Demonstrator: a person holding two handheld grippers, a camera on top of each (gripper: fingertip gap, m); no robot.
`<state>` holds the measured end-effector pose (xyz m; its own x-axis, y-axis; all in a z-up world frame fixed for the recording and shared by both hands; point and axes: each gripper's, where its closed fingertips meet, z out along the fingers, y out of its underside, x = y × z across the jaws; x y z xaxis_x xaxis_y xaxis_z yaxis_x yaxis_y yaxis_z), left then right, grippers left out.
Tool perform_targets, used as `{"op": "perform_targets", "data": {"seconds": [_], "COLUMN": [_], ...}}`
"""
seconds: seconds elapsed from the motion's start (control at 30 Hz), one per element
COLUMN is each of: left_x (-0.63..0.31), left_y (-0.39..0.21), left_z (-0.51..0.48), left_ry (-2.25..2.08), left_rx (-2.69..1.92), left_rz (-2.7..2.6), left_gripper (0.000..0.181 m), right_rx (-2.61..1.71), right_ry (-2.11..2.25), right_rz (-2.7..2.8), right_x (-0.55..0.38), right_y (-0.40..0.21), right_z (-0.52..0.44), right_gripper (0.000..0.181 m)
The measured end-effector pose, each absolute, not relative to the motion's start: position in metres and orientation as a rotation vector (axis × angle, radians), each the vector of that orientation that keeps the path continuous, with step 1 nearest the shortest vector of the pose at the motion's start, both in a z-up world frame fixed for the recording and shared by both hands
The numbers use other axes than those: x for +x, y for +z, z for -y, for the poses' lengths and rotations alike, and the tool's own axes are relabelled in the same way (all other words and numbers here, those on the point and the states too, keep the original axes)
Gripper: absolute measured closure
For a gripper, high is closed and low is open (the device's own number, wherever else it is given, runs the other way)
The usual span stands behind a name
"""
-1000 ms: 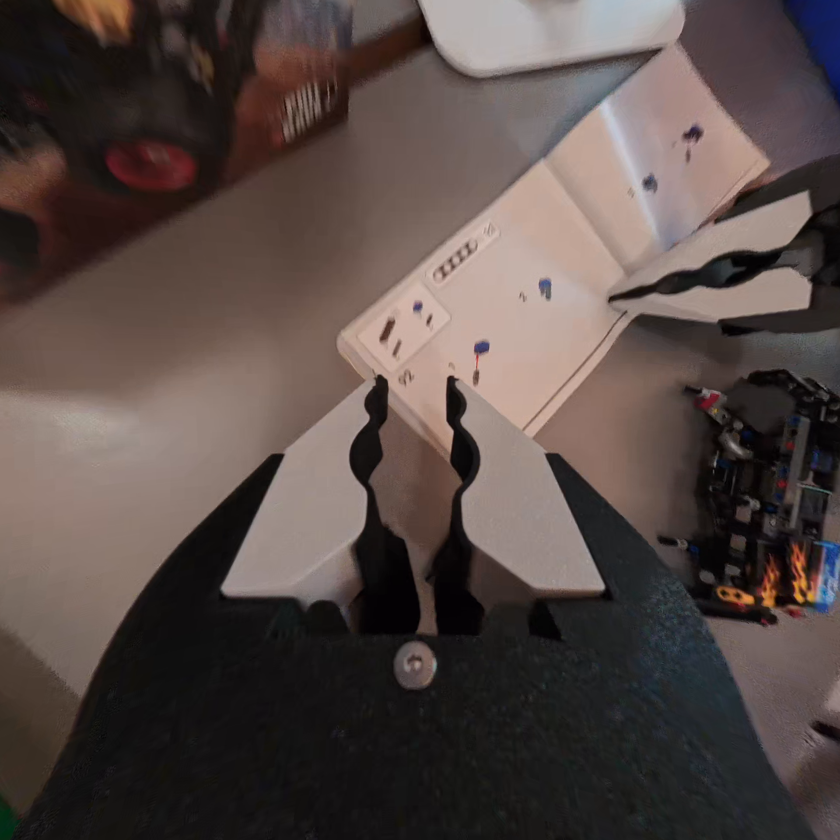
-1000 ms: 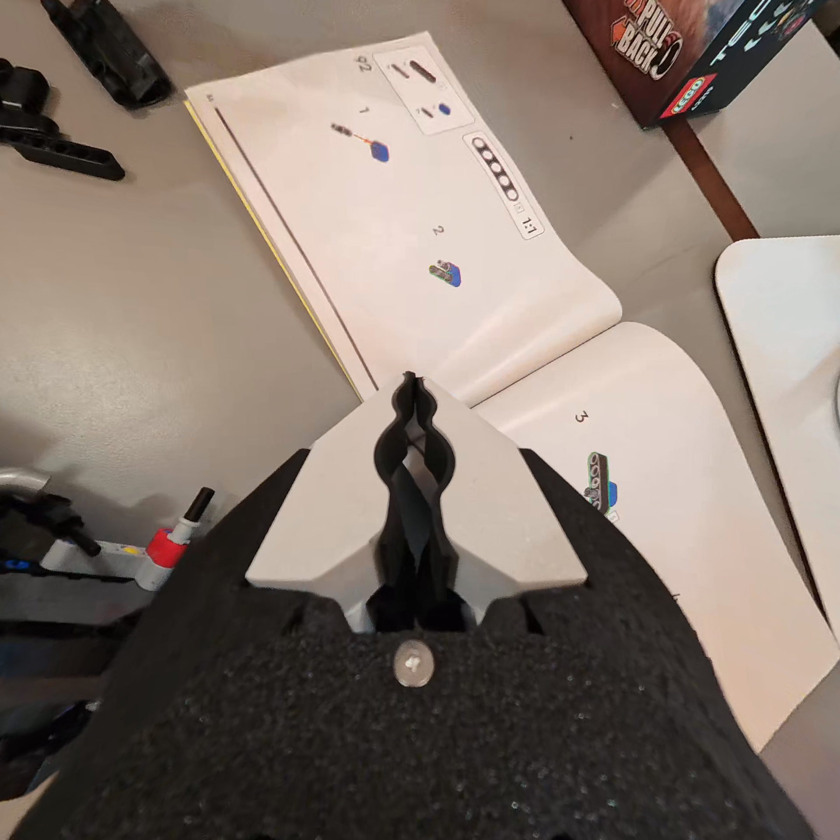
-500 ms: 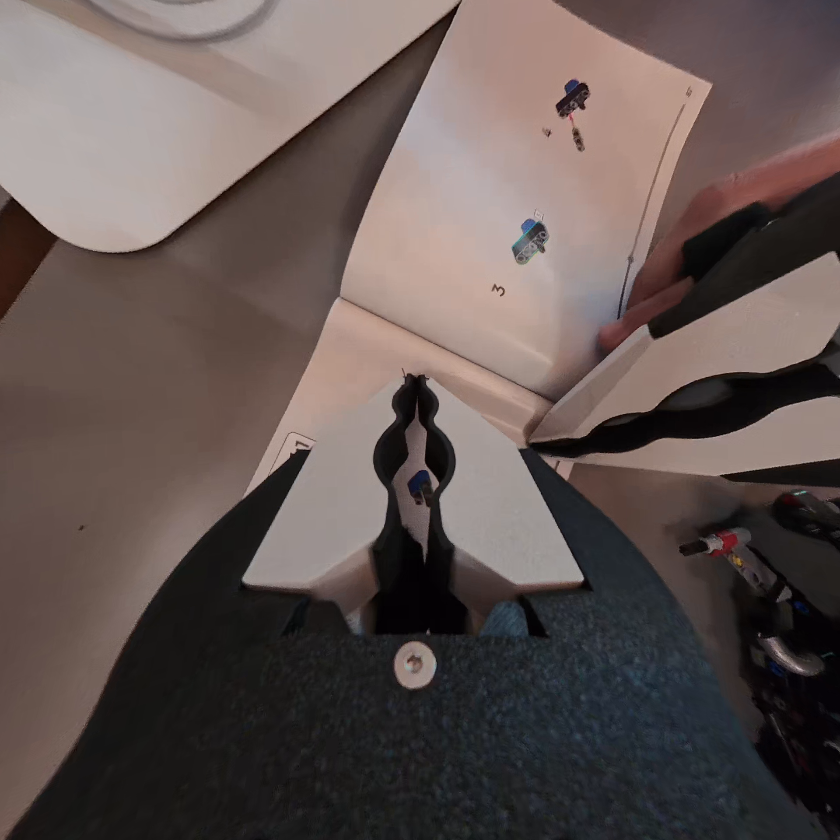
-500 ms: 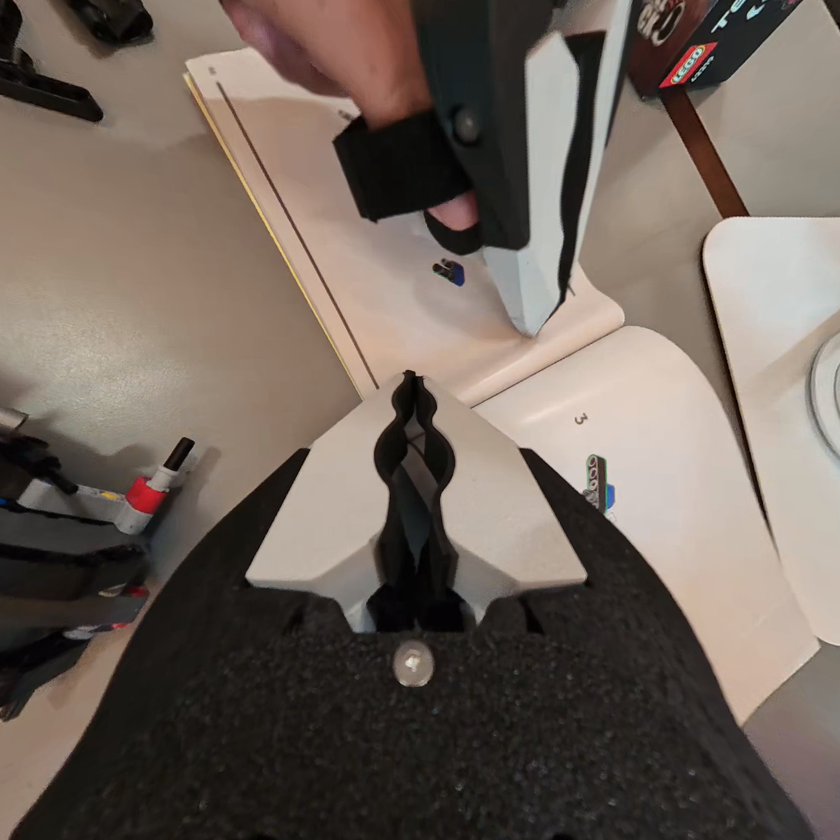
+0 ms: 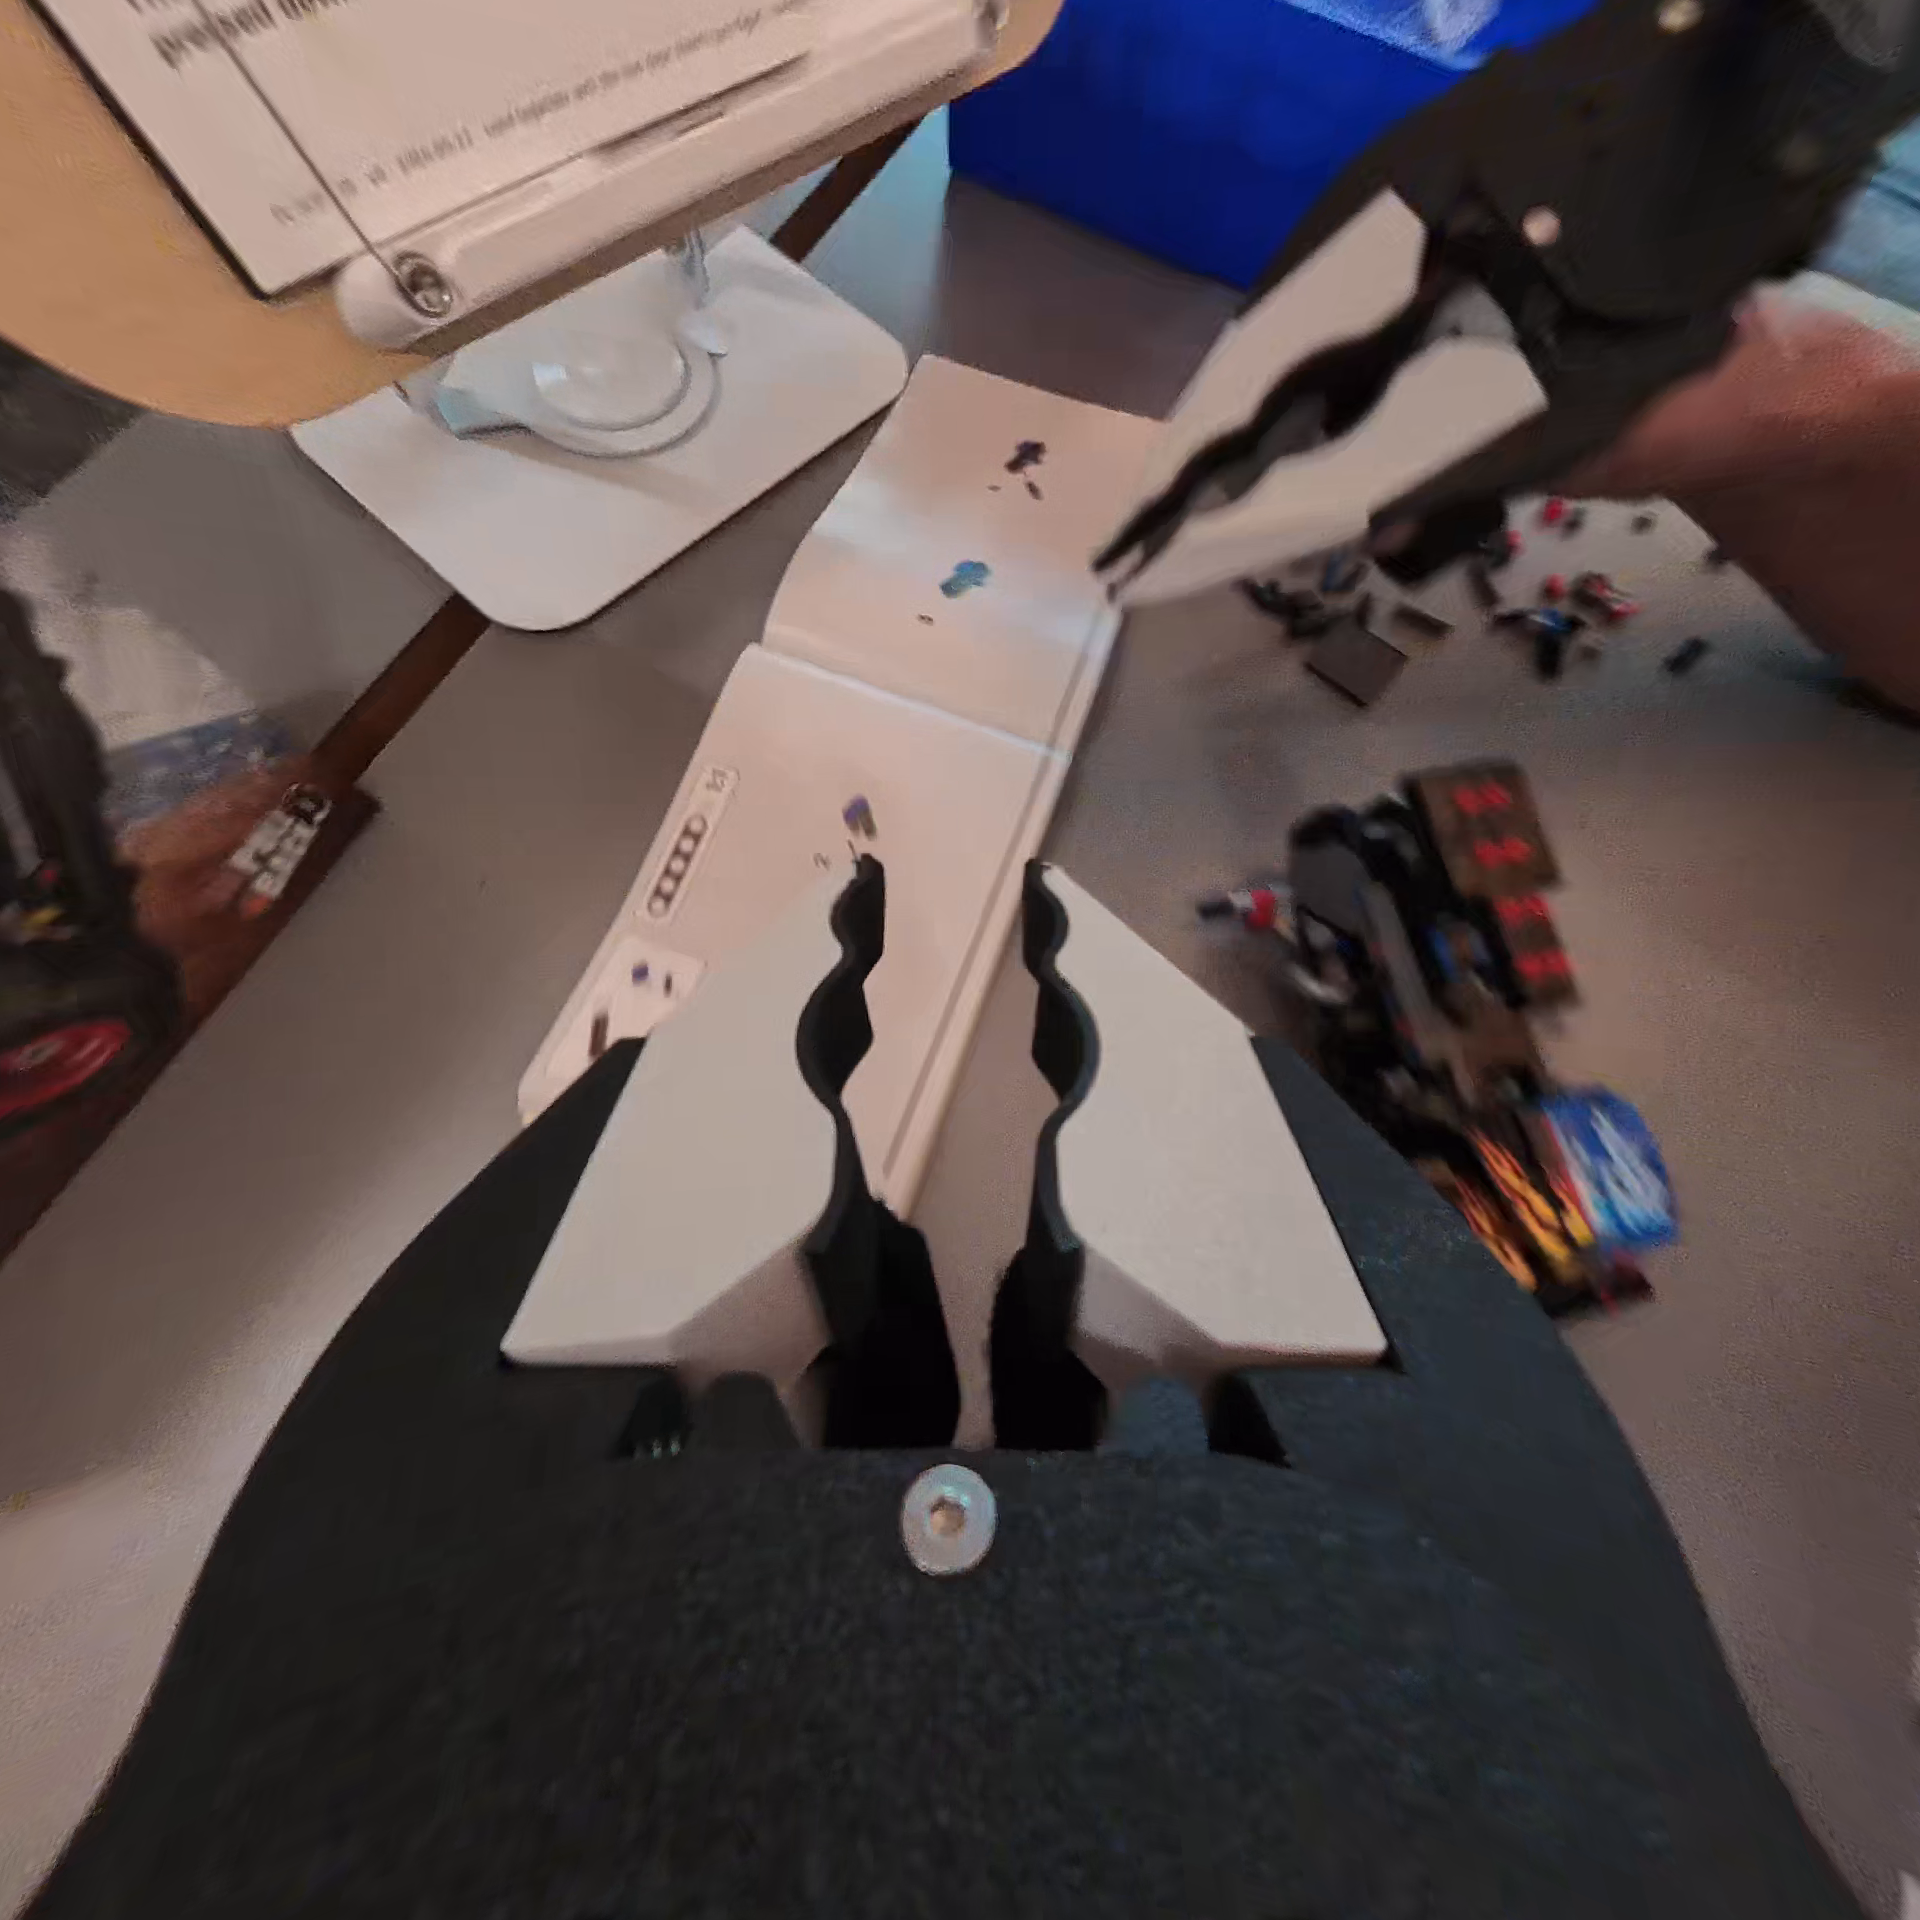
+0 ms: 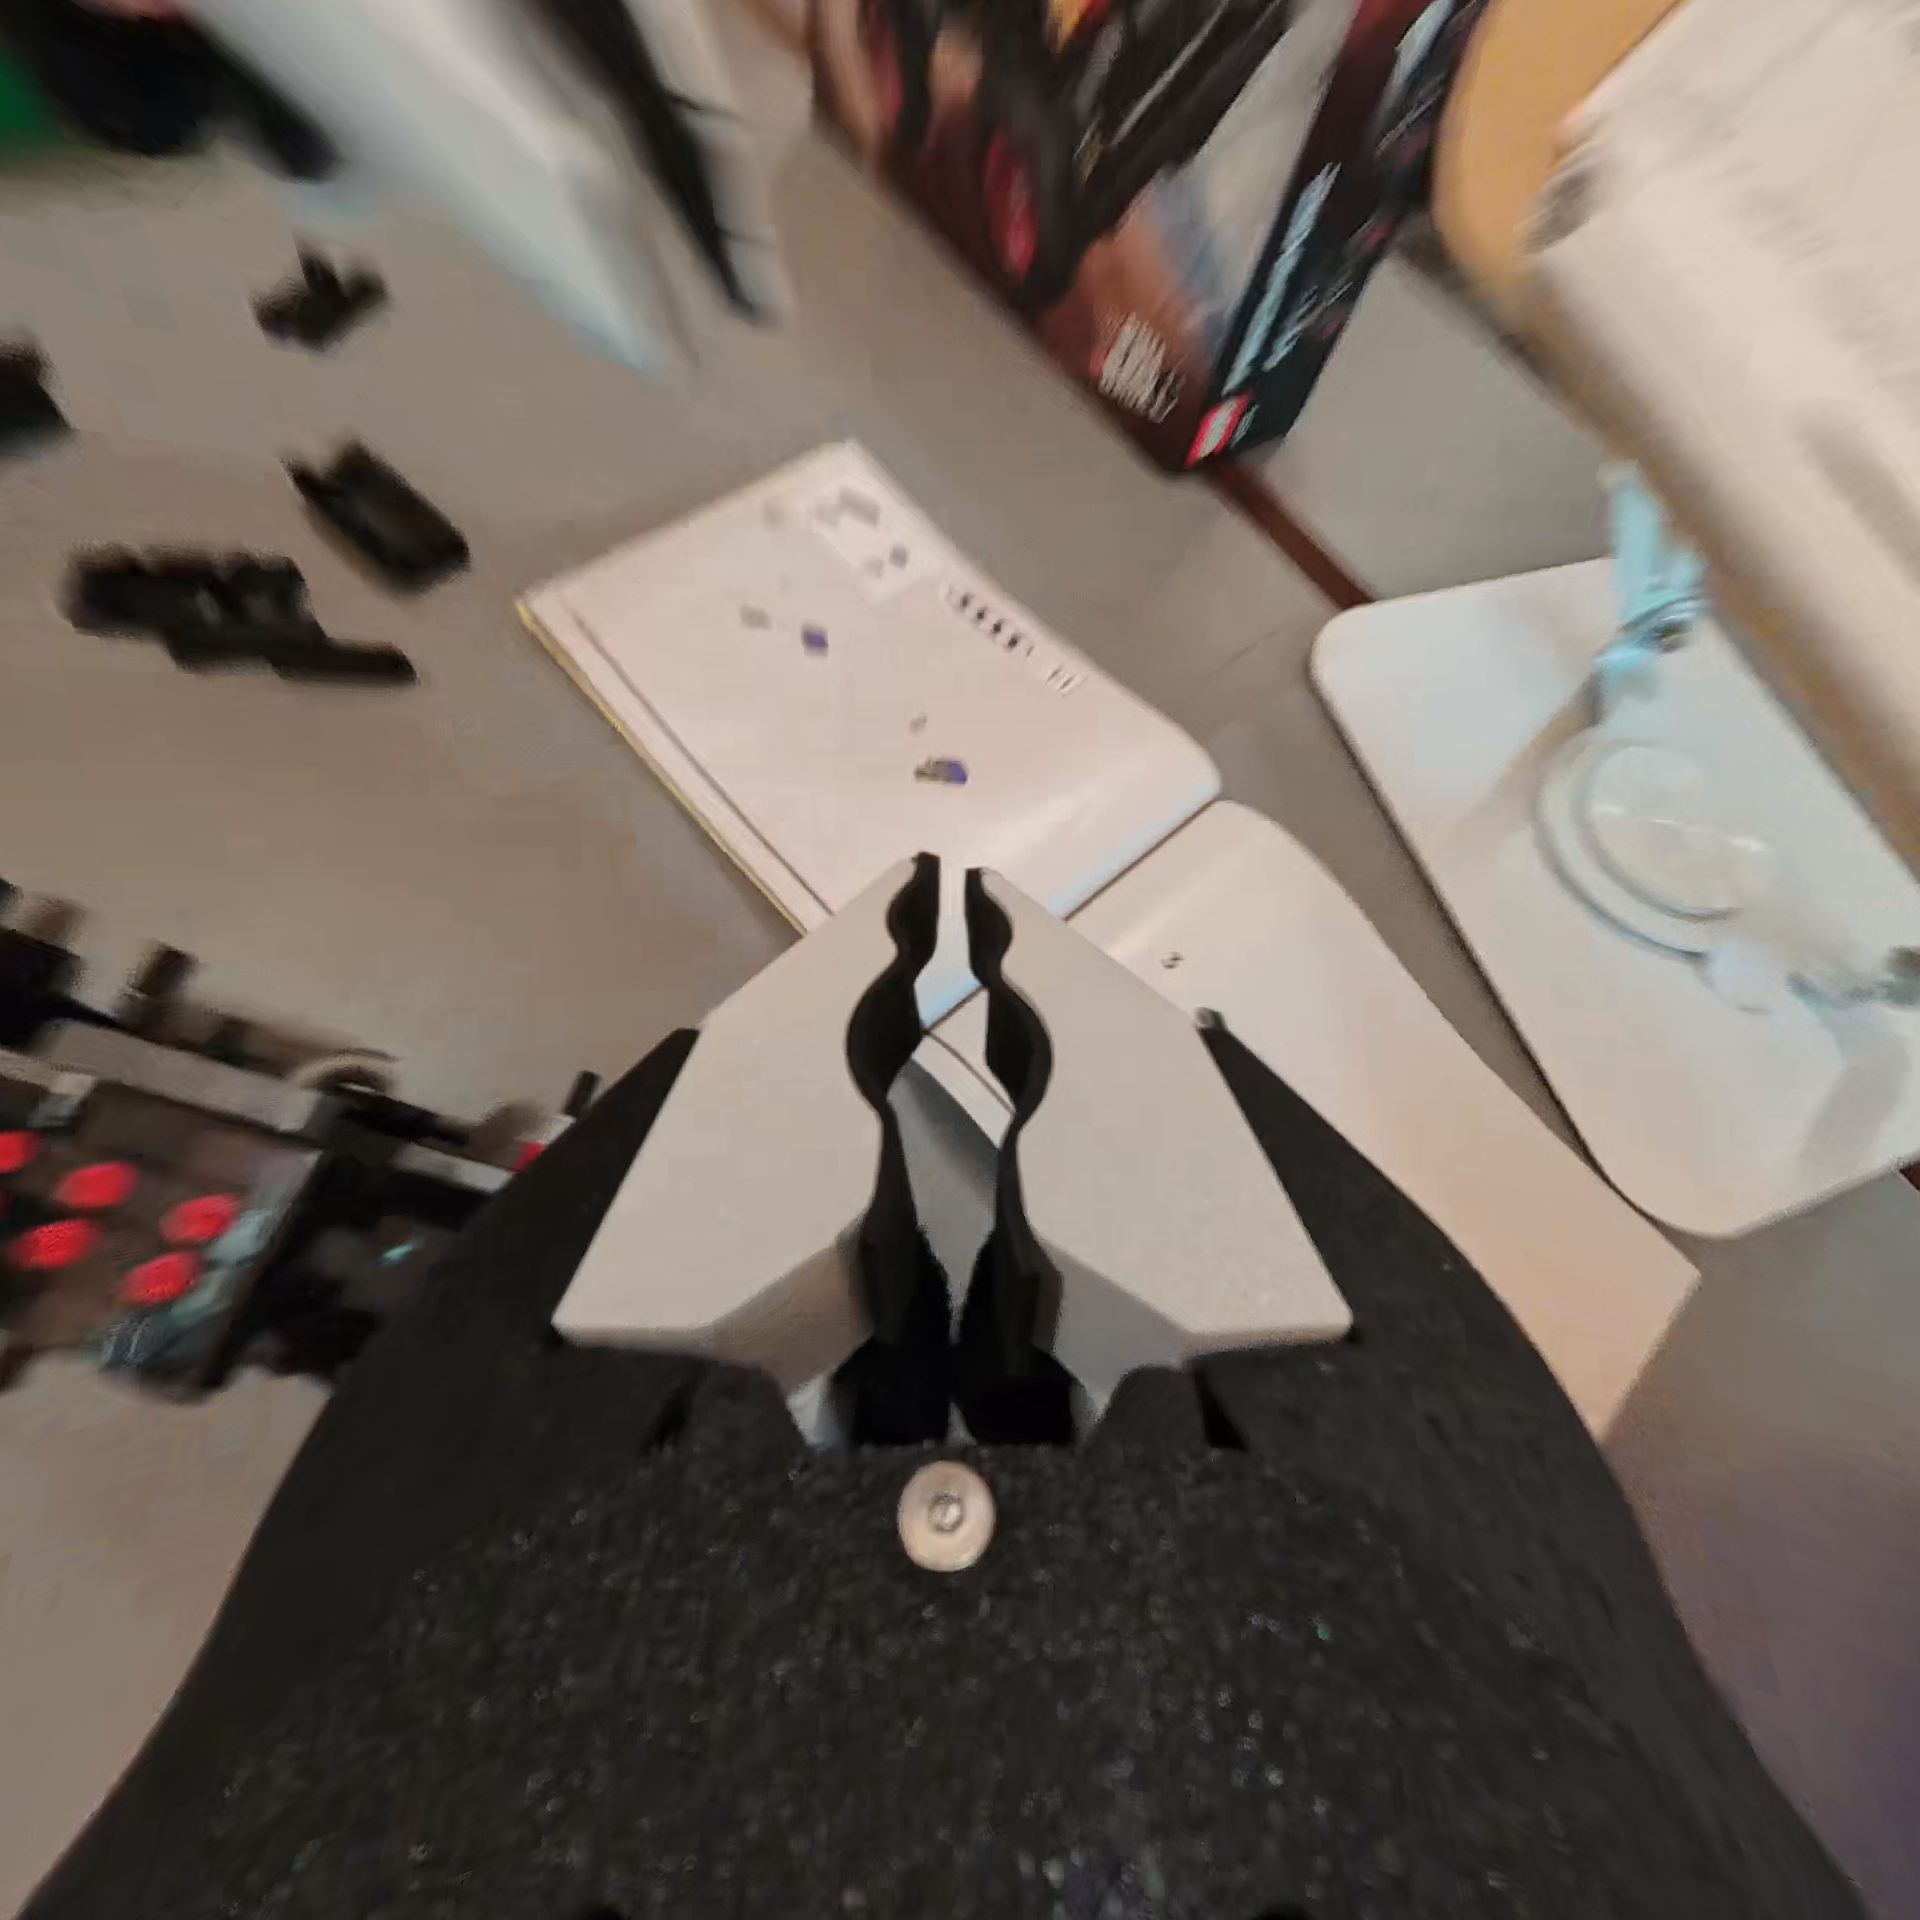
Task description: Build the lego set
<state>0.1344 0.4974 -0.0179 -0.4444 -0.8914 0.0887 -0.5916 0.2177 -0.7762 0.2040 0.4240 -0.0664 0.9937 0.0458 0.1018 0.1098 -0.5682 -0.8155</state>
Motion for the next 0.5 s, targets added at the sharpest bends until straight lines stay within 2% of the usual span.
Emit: {"op": "perform_targets", "data": {"seconds": [0.07,0.13,0.27,0.33,0.5], "left_x": [0.063,-0.002,-0.105,-0.143,-0.177], "left_y": [0.004,0.014,0.011,-0.009,-0.071], "left_z": [-0.508,-0.53,-0.56,-0.564,-0.597], "left_ry": [-1.064,-0.939,-0.78,-0.734,-0.518], "left_rx": [-1.306,-1.264,-1.333,-1.423,-1.731], "left_rz": [-2.111,-2.017,-1.808,-1.8,-1.726], "left_gripper": [0.152,0.156,0.163,0.163,0.162], "right_rx": [-2.05,-1.948,-1.821,-1.789,-1.736], "right_ry": [-0.009,0.073,0.127,0.103,-0.019], "right_rz": [0.012,-0.058,-0.192,-0.228,-0.301], "right_x": [0.199,0.186,0.156,0.14,0.116], "right_y": [-0.033,-0.015,-0.018,-0.028,-0.045], "right_z": [-0.401,-0.37,-0.313,-0.294,-0.267], "right_gripper": [0.166,0.156,0.139,0.138,0.149]}}
